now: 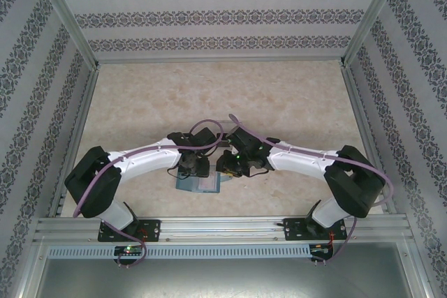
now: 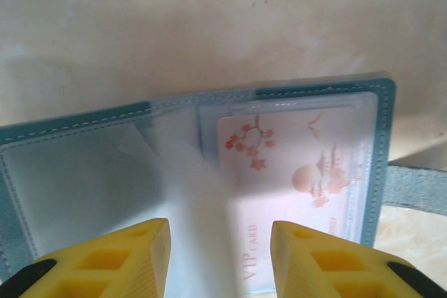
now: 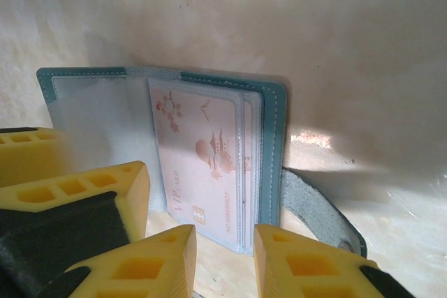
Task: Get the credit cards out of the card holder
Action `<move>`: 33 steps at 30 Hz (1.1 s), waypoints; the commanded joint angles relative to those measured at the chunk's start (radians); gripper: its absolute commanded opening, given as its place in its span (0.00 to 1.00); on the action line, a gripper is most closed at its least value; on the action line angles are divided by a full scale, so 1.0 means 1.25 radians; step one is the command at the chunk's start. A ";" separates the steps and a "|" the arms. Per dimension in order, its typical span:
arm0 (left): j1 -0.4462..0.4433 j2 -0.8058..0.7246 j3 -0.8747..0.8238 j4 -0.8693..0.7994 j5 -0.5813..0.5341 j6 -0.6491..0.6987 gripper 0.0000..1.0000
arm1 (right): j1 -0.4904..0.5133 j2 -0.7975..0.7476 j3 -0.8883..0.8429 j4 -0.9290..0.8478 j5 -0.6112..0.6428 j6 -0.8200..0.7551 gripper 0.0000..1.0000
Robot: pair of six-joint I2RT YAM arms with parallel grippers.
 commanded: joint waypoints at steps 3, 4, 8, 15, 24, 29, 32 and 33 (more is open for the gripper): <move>-0.009 -0.013 0.001 -0.069 -0.041 0.027 0.44 | 0.012 0.040 0.030 0.005 -0.019 -0.028 0.29; -0.009 -0.013 0.001 -0.075 -0.047 0.029 0.43 | 0.012 0.045 0.032 0.005 -0.020 -0.029 0.30; -0.009 -0.030 -0.002 -0.100 -0.076 0.038 0.38 | 0.014 0.067 0.036 0.003 -0.015 -0.032 0.30; -0.006 -0.045 -0.029 -0.090 -0.072 0.057 0.15 | 0.014 0.099 0.039 -0.009 -0.002 -0.042 0.29; -0.006 -0.071 -0.069 -0.075 -0.042 0.060 0.10 | 0.013 0.120 0.036 -0.075 0.056 -0.073 0.27; -0.006 -0.069 -0.077 -0.095 -0.072 0.058 0.22 | 0.014 0.117 0.033 -0.087 0.056 -0.078 0.26; -0.001 -0.097 -0.067 -0.115 -0.085 0.049 0.27 | 0.014 0.106 0.042 -0.097 0.052 -0.080 0.26; 0.002 -0.114 -0.062 -0.124 -0.090 0.045 0.29 | 0.015 0.101 0.047 -0.103 0.052 -0.082 0.26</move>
